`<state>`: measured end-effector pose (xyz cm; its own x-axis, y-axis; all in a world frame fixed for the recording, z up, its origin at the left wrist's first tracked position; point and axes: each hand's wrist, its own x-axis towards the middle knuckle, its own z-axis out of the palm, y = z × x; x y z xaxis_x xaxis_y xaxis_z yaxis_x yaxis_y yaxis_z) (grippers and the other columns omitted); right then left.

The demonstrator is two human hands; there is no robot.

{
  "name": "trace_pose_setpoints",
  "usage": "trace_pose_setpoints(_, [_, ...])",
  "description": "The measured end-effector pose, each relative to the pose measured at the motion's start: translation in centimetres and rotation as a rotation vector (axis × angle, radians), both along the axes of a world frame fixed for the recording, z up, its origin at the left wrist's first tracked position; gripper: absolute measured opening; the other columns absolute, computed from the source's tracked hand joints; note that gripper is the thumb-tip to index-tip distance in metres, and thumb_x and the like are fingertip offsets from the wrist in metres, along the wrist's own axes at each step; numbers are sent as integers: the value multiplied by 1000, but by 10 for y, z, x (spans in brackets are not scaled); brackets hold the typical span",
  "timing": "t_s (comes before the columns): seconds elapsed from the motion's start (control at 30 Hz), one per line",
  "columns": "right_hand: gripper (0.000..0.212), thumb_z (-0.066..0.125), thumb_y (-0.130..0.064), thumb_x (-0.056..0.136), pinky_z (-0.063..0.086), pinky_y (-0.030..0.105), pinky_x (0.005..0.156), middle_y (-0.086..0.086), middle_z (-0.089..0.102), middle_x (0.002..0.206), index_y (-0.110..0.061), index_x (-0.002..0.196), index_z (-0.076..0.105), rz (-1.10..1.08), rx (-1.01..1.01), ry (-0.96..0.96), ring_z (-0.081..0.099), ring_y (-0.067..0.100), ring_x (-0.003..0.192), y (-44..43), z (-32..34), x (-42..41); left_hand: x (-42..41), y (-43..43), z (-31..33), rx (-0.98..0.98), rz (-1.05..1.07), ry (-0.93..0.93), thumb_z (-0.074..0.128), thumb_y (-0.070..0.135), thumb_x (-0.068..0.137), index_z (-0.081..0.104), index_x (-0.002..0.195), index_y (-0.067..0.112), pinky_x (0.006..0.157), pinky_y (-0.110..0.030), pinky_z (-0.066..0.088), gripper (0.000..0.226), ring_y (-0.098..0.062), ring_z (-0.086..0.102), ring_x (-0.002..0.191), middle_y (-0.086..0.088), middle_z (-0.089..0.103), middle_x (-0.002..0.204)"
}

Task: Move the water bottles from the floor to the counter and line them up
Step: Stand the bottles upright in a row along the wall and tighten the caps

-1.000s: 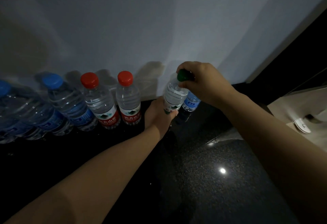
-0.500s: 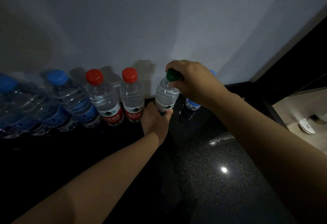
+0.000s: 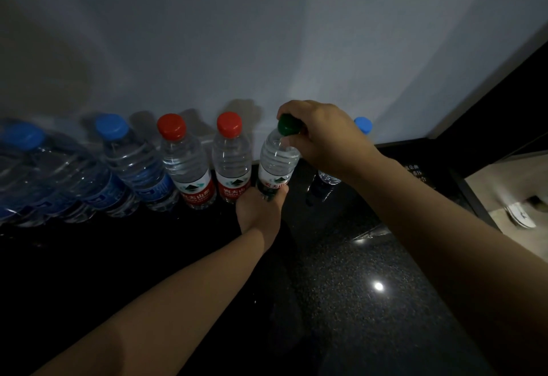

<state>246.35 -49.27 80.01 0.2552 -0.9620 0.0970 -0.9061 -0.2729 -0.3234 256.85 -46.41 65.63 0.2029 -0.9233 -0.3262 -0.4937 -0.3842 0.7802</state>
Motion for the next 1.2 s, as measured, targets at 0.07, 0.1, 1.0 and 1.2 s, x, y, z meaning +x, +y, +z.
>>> trace_pose_setpoints(0.07, [32,62,-14,90,48,37,83,9,63,114,-13,122,56,-2,2,0,58,25,97,0,-1,1,2,1,-1,7,-6,9,67,45,85,63,100,1,68,-23,43,47,-22,65,91,-12,68,99])
trace_pose_setpoints(0.1, [32,62,-14,90,48,38,84,9,63,114,-13,122,56,-7,0,-2,57,26,98,0,-2,2,3,1,-2,6,-5,18,67,44,85,63,101,1,68,-21,44,46,-21,65,92,-12,68,101])
trace_pose_setpoints(1.0, [41,73,-26,83,54,30,78,1,65,107,-17,121,60,-190,-3,-65,62,13,83,35,-3,-55,15,18,-19,-12,-228,98,69,27,87,60,117,9,97,-33,49,36,-18,59,111,-6,63,118])
trace_pose_setpoints(1.2, [38,71,-32,84,45,31,72,1,51,103,-16,116,58,-319,-87,38,53,16,82,35,-4,-91,-9,21,-17,-52,-339,91,70,32,86,59,117,15,93,-33,51,37,-14,59,105,0,62,116])
